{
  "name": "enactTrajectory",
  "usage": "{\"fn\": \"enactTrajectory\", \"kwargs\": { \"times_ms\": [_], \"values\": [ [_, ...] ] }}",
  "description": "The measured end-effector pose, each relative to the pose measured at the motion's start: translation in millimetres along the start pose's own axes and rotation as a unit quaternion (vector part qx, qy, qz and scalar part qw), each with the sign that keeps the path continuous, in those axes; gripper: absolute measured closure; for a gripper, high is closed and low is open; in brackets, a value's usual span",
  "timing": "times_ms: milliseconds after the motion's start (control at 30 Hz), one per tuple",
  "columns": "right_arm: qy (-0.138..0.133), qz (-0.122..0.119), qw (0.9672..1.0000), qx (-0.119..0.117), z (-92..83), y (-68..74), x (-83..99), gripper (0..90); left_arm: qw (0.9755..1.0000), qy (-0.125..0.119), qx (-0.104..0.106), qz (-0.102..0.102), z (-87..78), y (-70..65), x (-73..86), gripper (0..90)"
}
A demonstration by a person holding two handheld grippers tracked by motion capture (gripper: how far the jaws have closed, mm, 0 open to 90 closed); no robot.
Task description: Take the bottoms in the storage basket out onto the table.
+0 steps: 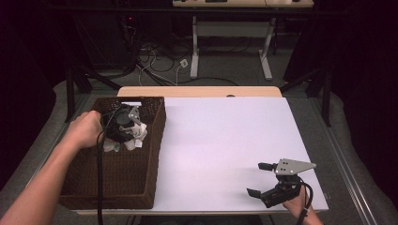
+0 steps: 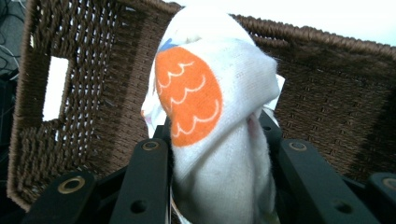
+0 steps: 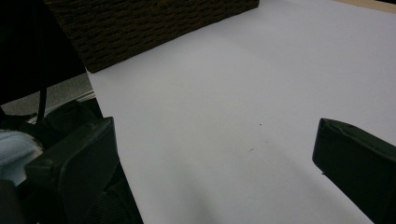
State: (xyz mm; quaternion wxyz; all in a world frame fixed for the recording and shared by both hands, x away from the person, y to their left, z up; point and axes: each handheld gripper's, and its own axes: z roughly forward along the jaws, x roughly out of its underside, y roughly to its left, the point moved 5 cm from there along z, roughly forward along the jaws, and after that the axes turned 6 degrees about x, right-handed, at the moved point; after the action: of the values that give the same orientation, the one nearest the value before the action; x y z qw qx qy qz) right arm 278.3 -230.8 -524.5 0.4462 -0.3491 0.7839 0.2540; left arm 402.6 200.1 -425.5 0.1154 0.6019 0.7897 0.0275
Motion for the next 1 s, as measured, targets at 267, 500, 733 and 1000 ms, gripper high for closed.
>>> {"fn": "enactTrajectory", "kwargs": {
  "times_ms": [267, 500, 733, 1000],
  "values": [
    [0.003, 0.000, 1.0000, 0.001, 0.4, 0.0, 0.4, 0.0, 1.0000, -0.003, -0.003, 0.006, -3.8, 1.2, -4.6, 67.0],
    [0.004, 0.000, 1.0000, 0.000, 1.4, -0.5, 0.7, 0.0, 0.9999, -0.008, -0.006, 0.006, -7.8, 2.9, -10.0, 67.0],
    [0.004, 0.000, 1.0000, 0.000, -0.2, -0.5, 1.1, 0.0, 0.9998, -0.013, -0.007, 0.012, -14.5, 2.2, -17.8, 67.0],
    [0.001, -0.002, 1.0000, -0.001, -1.7, 1.3, 0.7, 0.0, 0.9996, -0.013, -0.011, 0.022, -22.7, 2.2, -28.9, 67.0]
  ]
}}
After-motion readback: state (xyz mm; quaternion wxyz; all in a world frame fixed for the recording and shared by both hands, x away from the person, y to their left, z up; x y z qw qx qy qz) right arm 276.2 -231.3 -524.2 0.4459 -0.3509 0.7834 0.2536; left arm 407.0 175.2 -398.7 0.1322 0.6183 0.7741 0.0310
